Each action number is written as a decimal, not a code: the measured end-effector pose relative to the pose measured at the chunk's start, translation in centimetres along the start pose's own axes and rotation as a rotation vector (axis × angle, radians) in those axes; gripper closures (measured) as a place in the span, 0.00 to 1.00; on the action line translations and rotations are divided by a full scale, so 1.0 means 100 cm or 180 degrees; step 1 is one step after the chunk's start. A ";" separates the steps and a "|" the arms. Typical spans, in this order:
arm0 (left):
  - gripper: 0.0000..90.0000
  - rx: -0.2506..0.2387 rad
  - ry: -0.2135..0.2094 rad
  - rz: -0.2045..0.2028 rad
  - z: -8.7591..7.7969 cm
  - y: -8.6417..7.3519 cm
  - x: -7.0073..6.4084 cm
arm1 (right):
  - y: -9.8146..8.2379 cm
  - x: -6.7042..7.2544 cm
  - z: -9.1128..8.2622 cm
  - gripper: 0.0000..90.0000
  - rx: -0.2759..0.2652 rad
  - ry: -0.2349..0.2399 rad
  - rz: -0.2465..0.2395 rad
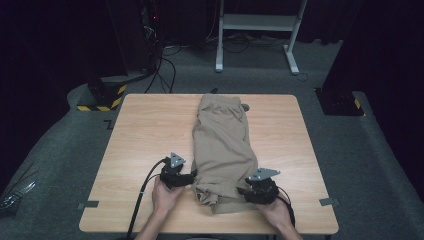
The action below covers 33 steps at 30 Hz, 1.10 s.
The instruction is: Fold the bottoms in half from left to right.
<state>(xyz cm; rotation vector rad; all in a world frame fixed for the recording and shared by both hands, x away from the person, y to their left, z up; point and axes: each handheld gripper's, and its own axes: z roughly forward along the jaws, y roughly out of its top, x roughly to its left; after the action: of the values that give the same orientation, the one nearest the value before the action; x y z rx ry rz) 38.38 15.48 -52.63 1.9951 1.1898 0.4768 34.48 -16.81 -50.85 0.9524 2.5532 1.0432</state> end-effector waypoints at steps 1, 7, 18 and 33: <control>0.36 -0.0012 -0.0015 -0.0017 0.000 0.000 0.001 | -0.006 0.003 -0.003 0.54 -0.0009 0.0035 0.0003; 0.36 -0.0139 -0.0209 -0.0061 -0.009 0.008 -0.008 | -0.020 0.011 -0.018 0.53 -0.0024 0.0130 -0.0122; 0.35 -0.0010 -0.0397 0.0137 -0.010 0.011 -0.033 | 0.024 -0.032 -0.007 0.67 -0.0309 -0.0361 0.0433; 0.33 0.0000 -0.0573 0.0484 -0.051 -0.014 -0.055 | -0.013 0.002 -0.028 0.61 -0.0200 0.0059 0.0083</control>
<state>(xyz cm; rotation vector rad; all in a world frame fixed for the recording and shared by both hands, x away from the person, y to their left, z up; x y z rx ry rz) 31.57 13.17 -50.03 2.0898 0.9331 0.3629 32.51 -18.93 -49.75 0.9664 2.5132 1.1373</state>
